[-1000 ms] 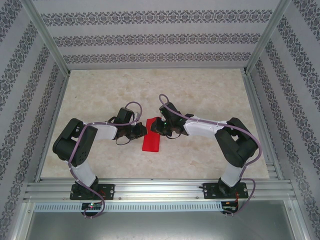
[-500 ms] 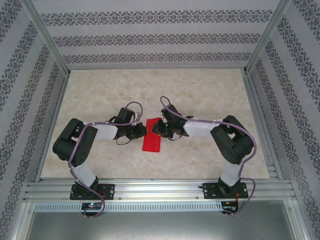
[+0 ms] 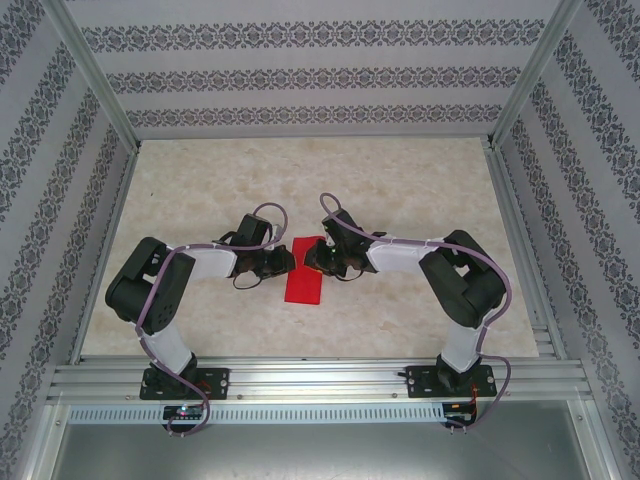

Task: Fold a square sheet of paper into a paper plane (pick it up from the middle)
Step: Fold the square sheet of paper in half at the center of the table.

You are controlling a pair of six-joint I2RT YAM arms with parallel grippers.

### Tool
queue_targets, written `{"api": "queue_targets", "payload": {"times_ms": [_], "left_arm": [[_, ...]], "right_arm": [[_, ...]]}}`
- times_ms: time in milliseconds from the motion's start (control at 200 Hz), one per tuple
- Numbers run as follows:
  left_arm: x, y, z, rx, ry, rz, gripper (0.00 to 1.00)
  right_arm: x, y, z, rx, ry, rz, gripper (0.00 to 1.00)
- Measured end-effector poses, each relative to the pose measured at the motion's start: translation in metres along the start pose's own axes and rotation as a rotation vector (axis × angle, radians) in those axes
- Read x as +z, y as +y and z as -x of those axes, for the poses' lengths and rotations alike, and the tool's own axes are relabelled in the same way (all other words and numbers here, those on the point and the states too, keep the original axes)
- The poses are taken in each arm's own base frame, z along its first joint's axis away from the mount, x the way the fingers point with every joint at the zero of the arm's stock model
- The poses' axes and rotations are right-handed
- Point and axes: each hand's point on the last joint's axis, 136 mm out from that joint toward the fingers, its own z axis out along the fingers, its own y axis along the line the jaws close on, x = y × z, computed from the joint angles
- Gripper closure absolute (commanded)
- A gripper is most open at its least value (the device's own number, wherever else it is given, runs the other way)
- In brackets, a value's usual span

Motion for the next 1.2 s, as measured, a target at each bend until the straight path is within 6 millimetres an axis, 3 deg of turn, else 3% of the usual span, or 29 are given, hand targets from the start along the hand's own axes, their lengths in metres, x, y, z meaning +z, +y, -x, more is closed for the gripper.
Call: {"api": "queue_targets", "payload": {"times_ms": [535, 904, 1199], "left_arm": [[0.0, 0.002, -0.001, 0.025, -0.015, 0.044, 0.92], [0.0, 0.002, -0.001, 0.036, -0.014, 0.057, 0.93], [0.0, 0.002, -0.001, 0.049, -0.011, 0.075, 0.94]], "right_arm": [[0.005, -0.006, -0.002, 0.006, 0.011, -0.017, 0.73], [-0.001, -0.006, 0.003, 0.01, -0.002, -0.01, 0.79], [0.007, -0.02, -0.003, 0.019, 0.015, -0.031, 0.78]]}}
